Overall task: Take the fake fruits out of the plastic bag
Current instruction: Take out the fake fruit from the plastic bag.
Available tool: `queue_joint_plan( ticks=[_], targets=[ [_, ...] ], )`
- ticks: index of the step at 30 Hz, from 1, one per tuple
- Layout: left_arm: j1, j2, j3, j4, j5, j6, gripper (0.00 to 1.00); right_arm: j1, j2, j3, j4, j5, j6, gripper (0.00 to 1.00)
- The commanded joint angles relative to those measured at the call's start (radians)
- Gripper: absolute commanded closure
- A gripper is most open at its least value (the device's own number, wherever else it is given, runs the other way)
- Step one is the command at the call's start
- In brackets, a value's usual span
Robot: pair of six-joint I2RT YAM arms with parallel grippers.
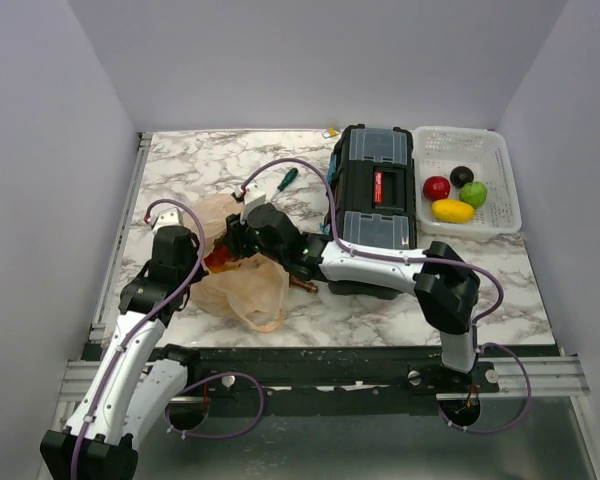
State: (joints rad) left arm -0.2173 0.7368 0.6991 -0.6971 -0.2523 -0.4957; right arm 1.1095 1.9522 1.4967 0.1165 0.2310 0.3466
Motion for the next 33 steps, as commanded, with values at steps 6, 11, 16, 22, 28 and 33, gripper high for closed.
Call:
queue_joint_plan(
  ticks=[6, 11, 16, 22, 28, 33],
  targets=[
    [0.004, -0.108, -0.012, 0.001, -0.131, -0.020, 1.00, 0.002, -0.124, -0.110, -0.020, 0.024, -0.062, 0.99],
    [0.003, -0.118, -0.009, -0.005, -0.143, -0.020, 1.00, 0.001, -0.183, -0.226, -0.006, 0.079, -0.079, 0.99],
    [0.005, -0.117, -0.007, -0.008, -0.156, -0.024, 1.00, 0.002, -0.249, -0.285, 0.036, 0.034, -0.065, 0.99],
    [0.006, -0.119, -0.020, 0.016, -0.122, -0.011, 1.00, 0.002, -0.283, -0.308, 0.149, -0.094, -0.010, 0.99],
    [0.006, -0.090, -0.016, 0.019, -0.078, 0.000, 1.00, 0.003, -0.257, -0.259, 0.249, -0.302, 0.132, 0.99],
    [0.005, -0.092, -0.019, 0.023, -0.071, 0.003, 1.00, 0.002, -0.291, -0.253, 0.286, -0.359, 0.163, 0.99]
  ],
)
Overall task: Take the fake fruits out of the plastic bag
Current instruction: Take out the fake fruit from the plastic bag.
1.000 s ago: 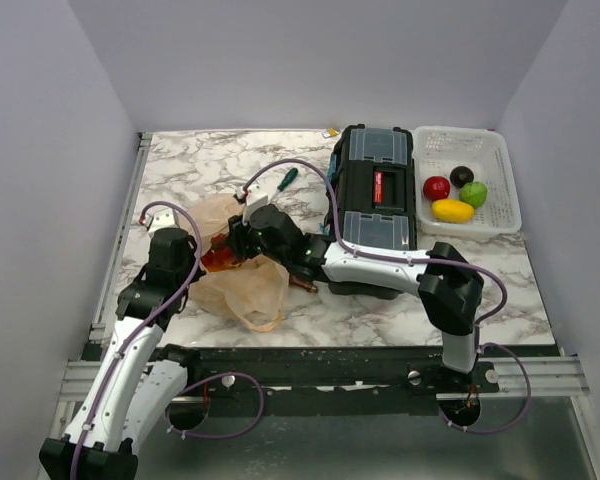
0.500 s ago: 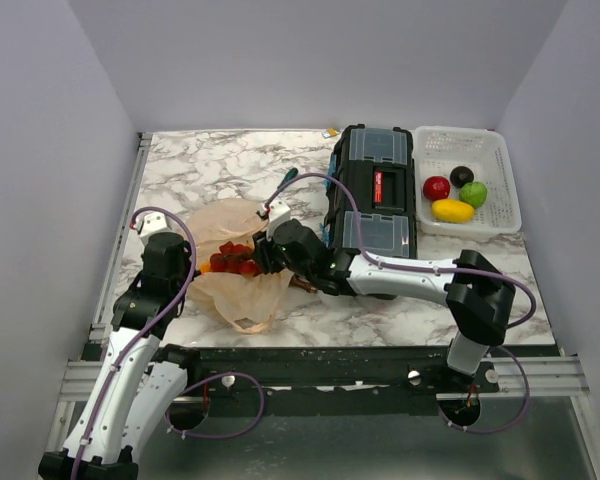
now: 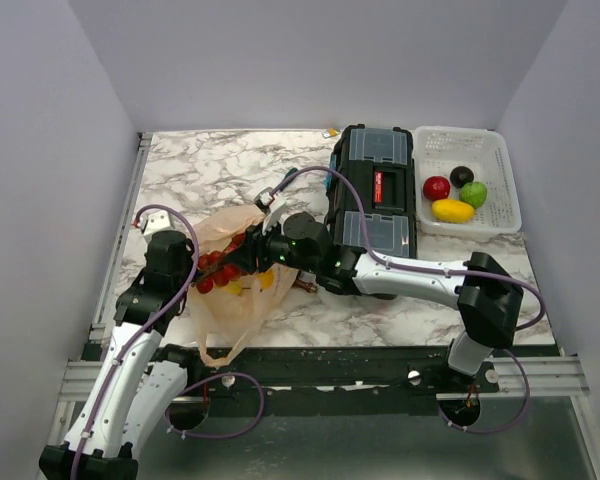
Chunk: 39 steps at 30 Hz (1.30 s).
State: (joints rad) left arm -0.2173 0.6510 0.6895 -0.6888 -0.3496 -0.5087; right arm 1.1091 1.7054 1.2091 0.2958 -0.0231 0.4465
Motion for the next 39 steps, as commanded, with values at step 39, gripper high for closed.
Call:
queue_joint_plan(
  ticks=[39],
  targets=[
    [0.020, -0.092, -0.013, -0.011, -0.128, -0.025, 1.00, -0.049, 0.107, 0.216, 0.204, -0.937, 0.260, 0.99]
  ],
)
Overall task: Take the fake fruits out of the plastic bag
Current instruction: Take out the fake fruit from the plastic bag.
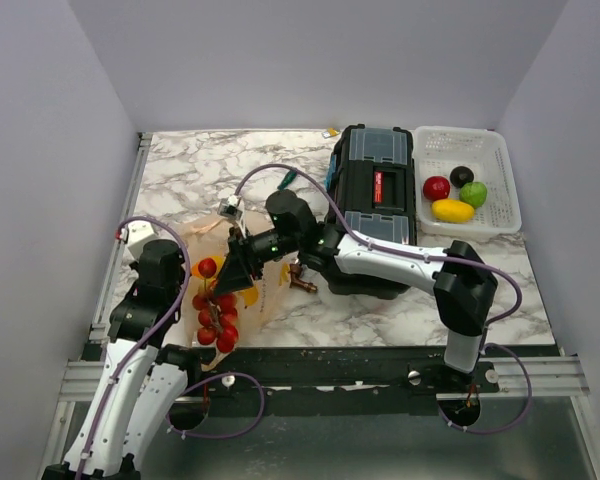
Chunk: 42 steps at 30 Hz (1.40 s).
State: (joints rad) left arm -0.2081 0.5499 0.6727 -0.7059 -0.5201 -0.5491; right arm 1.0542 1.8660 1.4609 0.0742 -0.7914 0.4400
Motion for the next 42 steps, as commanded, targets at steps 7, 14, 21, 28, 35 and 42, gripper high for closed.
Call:
queue_joint_plan(
  ticks=[7, 14, 21, 28, 35, 42],
  targets=[
    [0.013, -0.012, 0.008, -0.021, -0.022, -0.017, 1.00, 0.000, -0.052, 0.045, 0.398, -0.121, 0.258, 0.99],
    [0.018, -0.114, 0.019, -0.086, -0.183, -0.075, 1.00, -0.059, -0.143, 0.021, 0.170, -0.047, 0.067, 0.99],
    [0.018, -0.202, -0.046, 0.059, -0.005, 0.035, 1.00, -0.072, -0.145, -0.018, 0.019, -0.146, -0.126, 0.99],
    [0.018, -0.094, -0.025, 0.041, 0.038, 0.037, 1.00, -0.071, -0.087, 0.087, -0.028, -0.151, -0.228, 0.99],
    [0.018, -0.033, -0.013, 0.070, 0.195, 0.076, 1.00, -0.067, 0.087, 0.358, -0.173, -0.252, -0.286, 0.99],
    [0.021, -0.191, -0.026, 0.058, 0.042, 0.040, 1.00, -0.067, 0.076, 0.329, -0.506, -0.129, -0.430, 0.99]
  ],
)
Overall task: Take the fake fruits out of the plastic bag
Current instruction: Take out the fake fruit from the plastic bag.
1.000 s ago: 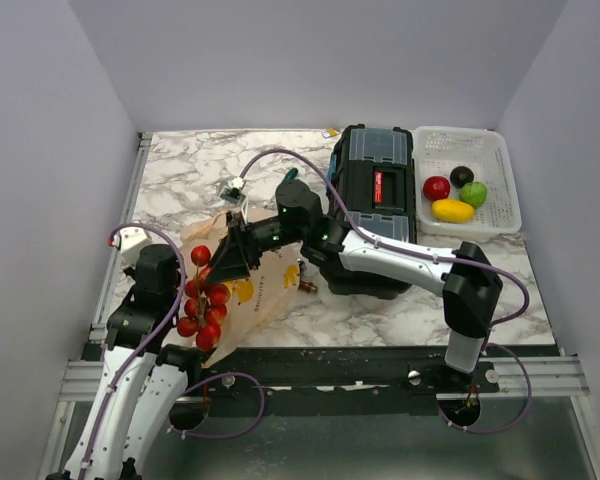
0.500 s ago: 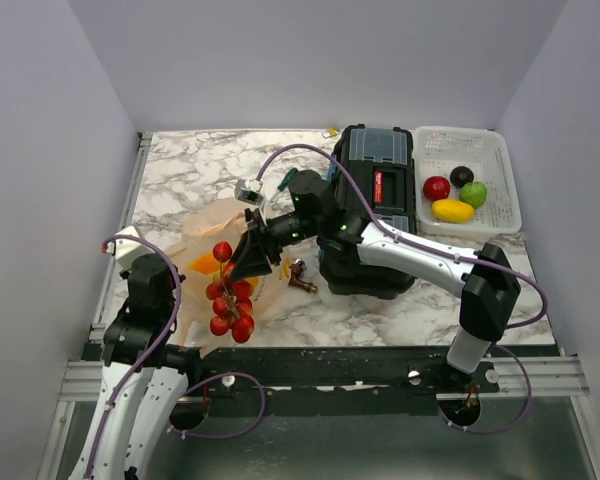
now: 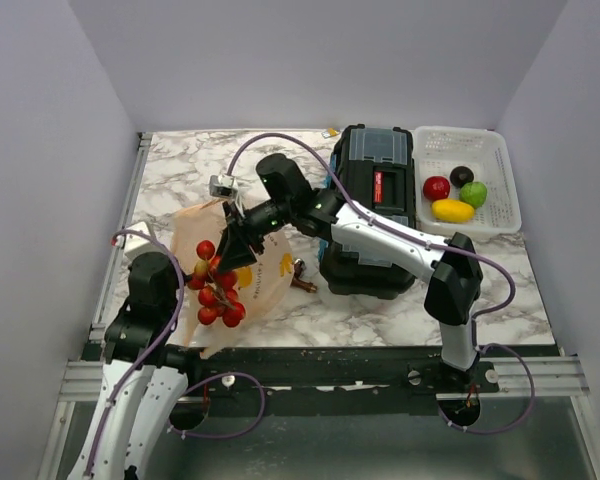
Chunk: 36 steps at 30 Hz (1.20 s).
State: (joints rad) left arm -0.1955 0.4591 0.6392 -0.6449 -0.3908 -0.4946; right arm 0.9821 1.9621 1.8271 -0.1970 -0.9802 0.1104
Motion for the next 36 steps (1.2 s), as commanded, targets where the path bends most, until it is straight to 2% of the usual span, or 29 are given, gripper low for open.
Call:
queue_joint_plan(
  ticks=[1, 3, 5, 8, 14, 20, 24, 28, 33, 36],
  targets=[
    [0.010, -0.126, 0.005, -0.007, -0.109, -0.027, 1.00, 0.005, -0.038, -0.081, -0.254, 0.107, -0.100, 0.99],
    [0.010, -0.165, 0.006, -0.008, -0.143, -0.054, 1.00, 0.005, -0.077, -0.169, -0.283, 0.200, -0.128, 0.99],
    [0.010, -0.191, 0.008, -0.004, -0.149, -0.087, 1.00, 0.005, -0.120, -0.253, -0.268, 0.343, -0.113, 0.99],
    [0.010, -0.211, 0.017, -0.001, -0.136, -0.120, 1.00, 0.003, -0.154, -0.328, -0.265, 0.466, -0.060, 0.99],
    [0.010, -0.246, 0.013, 0.017, -0.200, -0.110, 1.00, -0.012, -0.138, -0.362, -0.260, 0.638, -0.011, 0.99],
    [0.010, -0.268, 0.035, -0.033, -0.275, -0.108, 1.00, -0.043, -0.087, -0.313, -0.269, 0.818, 0.072, 0.99],
    [0.010, -0.262, 0.032, -0.053, -0.242, -0.140, 1.00, -0.054, -0.068, -0.251, -0.301, 0.796, 0.134, 0.99],
    [0.010, -0.260, 0.002, -0.047, -0.207, -0.156, 1.00, -0.054, -0.122, -0.251, -0.266, 0.840, 0.171, 0.99],
    [0.009, -0.238, -0.023, -0.040, -0.173, -0.131, 1.00, -0.052, -0.248, -0.295, -0.130, 0.629, 0.181, 0.99],
    [0.008, -0.203, -0.039, 0.014, -0.105, -0.082, 1.00, -0.052, -0.303, -0.307, -0.052, 0.599, 0.213, 0.99]
  ],
)
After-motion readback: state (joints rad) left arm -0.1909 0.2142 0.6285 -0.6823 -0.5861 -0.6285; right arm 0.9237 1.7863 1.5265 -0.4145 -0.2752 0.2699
